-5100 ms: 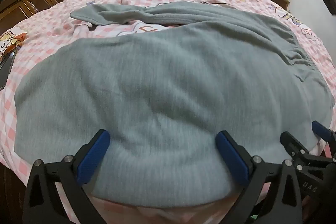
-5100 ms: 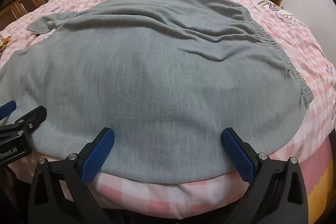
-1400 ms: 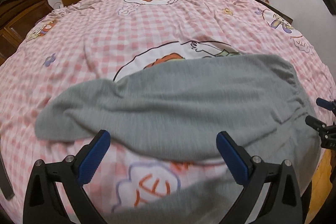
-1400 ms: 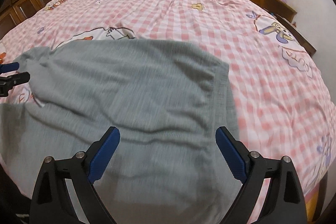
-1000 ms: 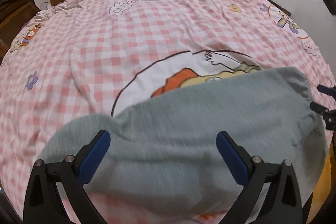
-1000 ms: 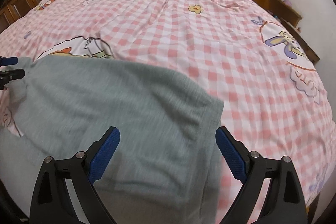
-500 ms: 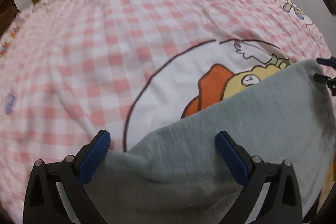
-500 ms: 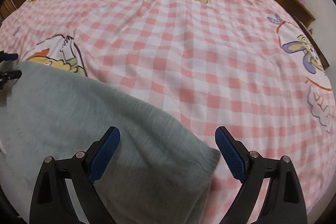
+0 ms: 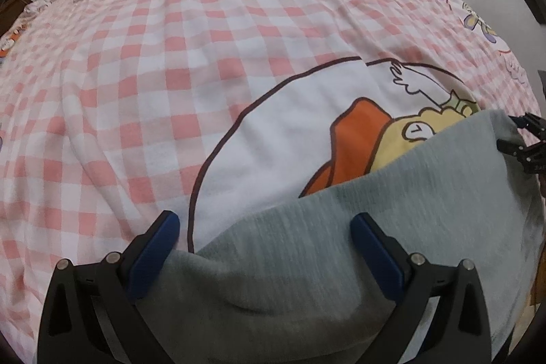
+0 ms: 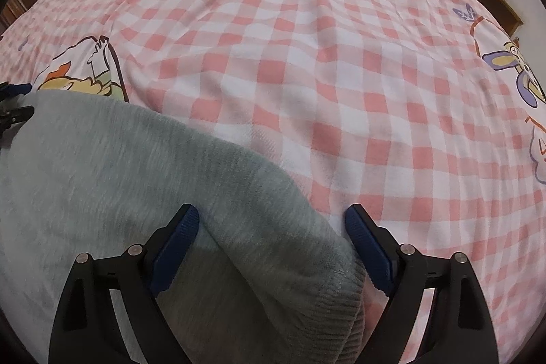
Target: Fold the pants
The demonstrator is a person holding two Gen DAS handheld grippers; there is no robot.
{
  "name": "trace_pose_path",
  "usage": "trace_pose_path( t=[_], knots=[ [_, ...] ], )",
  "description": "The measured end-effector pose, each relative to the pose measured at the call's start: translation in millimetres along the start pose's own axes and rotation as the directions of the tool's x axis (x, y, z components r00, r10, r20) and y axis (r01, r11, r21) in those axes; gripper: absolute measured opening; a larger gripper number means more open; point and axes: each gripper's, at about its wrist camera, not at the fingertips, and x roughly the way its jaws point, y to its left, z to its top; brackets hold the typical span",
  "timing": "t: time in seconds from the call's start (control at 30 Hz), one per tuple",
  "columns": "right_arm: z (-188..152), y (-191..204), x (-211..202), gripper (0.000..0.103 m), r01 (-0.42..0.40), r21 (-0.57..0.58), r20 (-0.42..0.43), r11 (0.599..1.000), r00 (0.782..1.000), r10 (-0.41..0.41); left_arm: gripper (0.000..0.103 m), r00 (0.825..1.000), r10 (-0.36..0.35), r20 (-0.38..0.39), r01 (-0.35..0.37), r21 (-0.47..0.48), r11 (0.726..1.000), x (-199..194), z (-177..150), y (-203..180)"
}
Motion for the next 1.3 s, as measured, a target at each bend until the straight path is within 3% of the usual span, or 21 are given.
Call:
trace_pose_path(
  t=[0.17,0.27,0.37,0.43,0.53,0.7,0.8,1.13,1.3],
  knots=[
    [2.0,2.2,0.0,0.085,0.002,0.005,0.008,1.000,1.000,-0.002,0.089,1.000,-0.006,0.010,0.006,-0.016,1.000,-2.9,1.0,-6.1],
    [0.9,7.3,-3.1,0.078,0.001,0.003,0.013,1.000,1.000,-0.001,0.075,1.000,-0.019,0.019,0.020,-0.007,1.000,-3.6,3.1,-13.7],
    [0.6,15.3,-8.2,0.065,-0.001,-0.013,0.018,1.000,1.000,0.001,0.053,0.998,-0.053,0.017,0.053,-0.003,0.999,-5.3,4.2,-20.3],
    [1.5,19.2,-11.4,0.054,0.000,-0.022,0.022,1.000,1.000,0.000,0.031,0.999,-0.040,0.026,0.040,0.007,0.999,-8.3,5.7,-24.0],
    [1.0,22.8,-14.7,0.041,0.015,-0.036,0.021,0.999,1.000,-0.014,0.012,0.998,-0.044,0.042,0.043,0.007,0.999,-14.7,5.2,-23.9],
    [-4.0,20.2,-22.7,0.018,0.008,-0.032,0.034,0.999,0.999,-0.006,0.007,0.994,-0.080,0.070,0.081,-0.013,0.997,-27.7,3.7,-19.7],
    [-4.4,15.6,-33.6,0.011,-0.020,-0.002,0.049,1.000,0.999,0.020,0.007,0.991,-0.088,0.104,0.089,-0.005,0.996,-45.2,1.9,-21.2],
    [-12.0,4.5,-88.1,0.009,-0.051,0.018,0.193,0.999,0.980,0.047,0.007,0.958,-0.119,0.259,0.123,0.003,0.992,-127.0,-15.4,-25.0],
    [-27.1,4.3,-119.0,0.009,-0.084,0.025,0.247,0.996,0.966,0.076,0.006,0.935,-0.130,0.329,0.134,0.011,0.991,-177.0,-43.6,-37.2]
  ],
)
